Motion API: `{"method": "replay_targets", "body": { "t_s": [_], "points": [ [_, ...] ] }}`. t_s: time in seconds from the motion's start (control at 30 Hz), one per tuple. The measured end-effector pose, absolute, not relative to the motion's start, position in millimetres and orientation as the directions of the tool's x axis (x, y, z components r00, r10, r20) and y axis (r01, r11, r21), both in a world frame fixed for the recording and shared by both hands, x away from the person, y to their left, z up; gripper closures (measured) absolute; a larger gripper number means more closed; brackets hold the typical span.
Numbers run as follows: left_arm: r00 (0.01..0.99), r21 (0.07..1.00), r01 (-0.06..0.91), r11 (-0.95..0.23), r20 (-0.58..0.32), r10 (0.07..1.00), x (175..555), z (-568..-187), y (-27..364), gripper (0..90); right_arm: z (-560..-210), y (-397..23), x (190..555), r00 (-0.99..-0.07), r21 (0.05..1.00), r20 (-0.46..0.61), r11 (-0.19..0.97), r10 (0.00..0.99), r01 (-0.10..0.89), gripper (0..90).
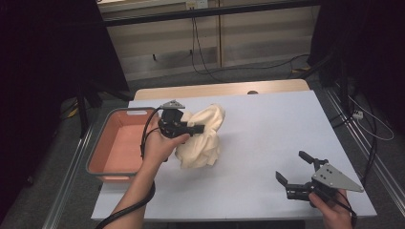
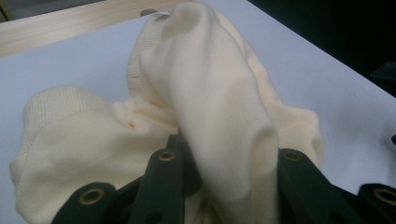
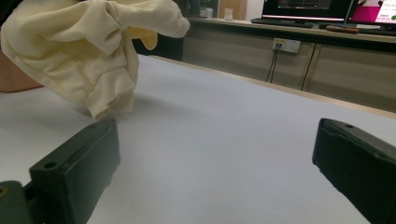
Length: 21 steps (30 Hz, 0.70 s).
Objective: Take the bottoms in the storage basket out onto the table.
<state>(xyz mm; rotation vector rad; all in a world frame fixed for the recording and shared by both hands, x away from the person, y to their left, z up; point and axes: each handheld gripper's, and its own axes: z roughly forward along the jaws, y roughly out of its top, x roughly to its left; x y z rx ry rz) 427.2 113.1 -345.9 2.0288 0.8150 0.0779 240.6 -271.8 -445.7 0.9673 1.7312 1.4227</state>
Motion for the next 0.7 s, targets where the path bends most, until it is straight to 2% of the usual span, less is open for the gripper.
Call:
{"method": "replay_targets", "body": {
  "t_s": [0.7],
  "points": [
    [0.787, 0.797, 0.492, -0.352, -0.234, 0.571, 425, -358, 107, 71.8, -446, -271, 241, -0.492, 0.985, -0.052, 0.127, 0.869, 0.119, 0.5]
  ]
}}
